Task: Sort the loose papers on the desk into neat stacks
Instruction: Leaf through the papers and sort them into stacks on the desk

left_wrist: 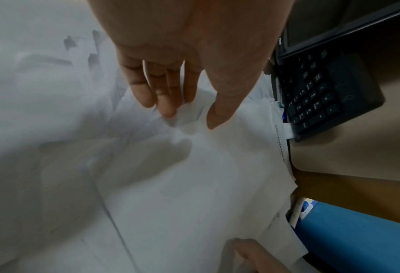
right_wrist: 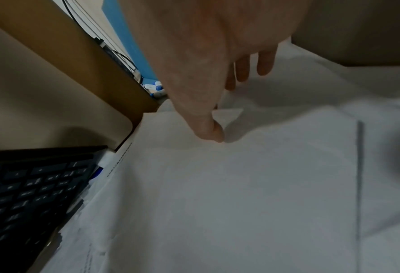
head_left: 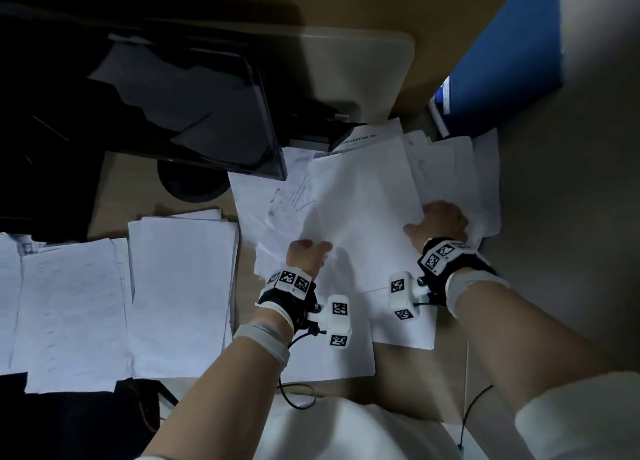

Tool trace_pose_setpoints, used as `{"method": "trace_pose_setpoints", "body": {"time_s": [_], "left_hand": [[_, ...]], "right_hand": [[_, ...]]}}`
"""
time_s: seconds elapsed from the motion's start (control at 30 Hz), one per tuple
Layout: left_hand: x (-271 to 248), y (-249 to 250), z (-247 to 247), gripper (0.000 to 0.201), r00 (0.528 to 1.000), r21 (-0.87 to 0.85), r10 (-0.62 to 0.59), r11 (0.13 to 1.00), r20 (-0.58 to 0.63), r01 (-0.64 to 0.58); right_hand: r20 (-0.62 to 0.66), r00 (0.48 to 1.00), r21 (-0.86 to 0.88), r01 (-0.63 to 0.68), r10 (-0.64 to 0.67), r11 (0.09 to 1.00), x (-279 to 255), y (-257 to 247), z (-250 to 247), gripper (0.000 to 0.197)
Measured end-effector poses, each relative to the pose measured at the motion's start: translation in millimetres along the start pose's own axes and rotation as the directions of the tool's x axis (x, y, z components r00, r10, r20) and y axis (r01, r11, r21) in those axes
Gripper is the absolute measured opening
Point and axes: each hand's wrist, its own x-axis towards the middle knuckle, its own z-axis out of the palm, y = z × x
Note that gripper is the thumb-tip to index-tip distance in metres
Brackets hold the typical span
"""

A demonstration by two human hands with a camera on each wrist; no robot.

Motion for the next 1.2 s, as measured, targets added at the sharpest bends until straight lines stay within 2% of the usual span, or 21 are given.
{"method": "trace_pose_setpoints", "body": {"time_s": [0.07, 0.17, 0.27, 0.33, 0.43, 0.53, 0.67, 0.77, 0.83, 0.93, 1.07, 1.1, 1.2], "left_hand": [[3, 0, -1, 0.025, 1.000, -0.008, -0.009, 1.000, 0.018, 0.009], [9, -1, -5, 0.017, 0.999, 0.014, -0.018, 1.000, 0.037, 0.018], [10, 1, -6, 0.010, 0.998, -0.015, -0.049, 0.999, 0.040, 0.050], [11, 8, -4, 0.008, 0.998, -0.048, -0.055, 0.997, 0.042, 0.057], [11, 20, 2, 0.012, 0.996, -0.052, -0.067, 0.996, 0.053, 0.070], [9, 24, 8, 0.023, 0.997, -0.046, -0.044, 0.998, 0.065, 0.047], [8, 12, 1, 0.016, 0.994, 0.123, 0.105, 0.987, -0.017, -0.102], [6, 1, -6, 0.028, 0.980, 0.142, 0.162, 0.979, -0.113, -0.146], [3, -2, -13, 0.018, 0.970, 0.135, 0.198, 0.975, -0.142, -0.179], [-4, -9, -24, 0.017, 0.964, 0.146, 0.215, 0.970, -0.158, -0.193], [-20, -21, -32, 0.030, 0.975, 0.079, 0.144, 0.988, -0.168, -0.132], [-25, -23, -32, 0.032, 0.978, 0.071, 0.132, 0.990, -0.161, -0.122], [-34, -28, -38, 0.039, 0.980, 0.056, 0.131, 0.991, -0.146, -0.124]], "right_hand": [[0.005, 1.000, 0.043, -0.020, 0.020, 0.999, 10, -1, 0, 0.087], [0.043, 0.998, -0.080, -0.038, 0.041, 0.996, 20, -2, 4, 0.115], [0.026, 1.000, -0.144, -0.001, 0.005, 0.990, 25, 7, 12, 0.127], [0.013, 1.000, -0.184, 0.012, -0.009, 0.983, 25, 11, 12, 0.127], [0.057, 0.998, -0.239, -0.017, 0.031, 0.971, 19, 10, 6, 0.120], [0.159, 0.984, -0.145, -0.057, 0.080, 0.988, 4, 10, 8, 0.111], [0.156, 0.988, 0.205, -0.040, 0.008, 0.978, -24, 13, 22, 0.063], [0.109, 0.994, 0.283, -0.029, -0.003, 0.959, -40, 20, 24, 0.041], [0.088, 0.996, 0.308, -0.024, -0.003, 0.951, -46, 28, 24, 0.036], [0.090, 0.995, 0.368, -0.067, 0.036, 0.928, -59, 37, 23, 0.037], [0.154, 0.987, 0.374, -0.011, -0.051, 0.927, -82, 37, 27, 0.065], [0.166, 0.984, 0.361, 0.006, -0.070, 0.933, -86, 36, 29, 0.062], [0.125, 0.989, 0.325, 0.029, -0.073, 0.945, -95, 39, 34, 0.024]]}}
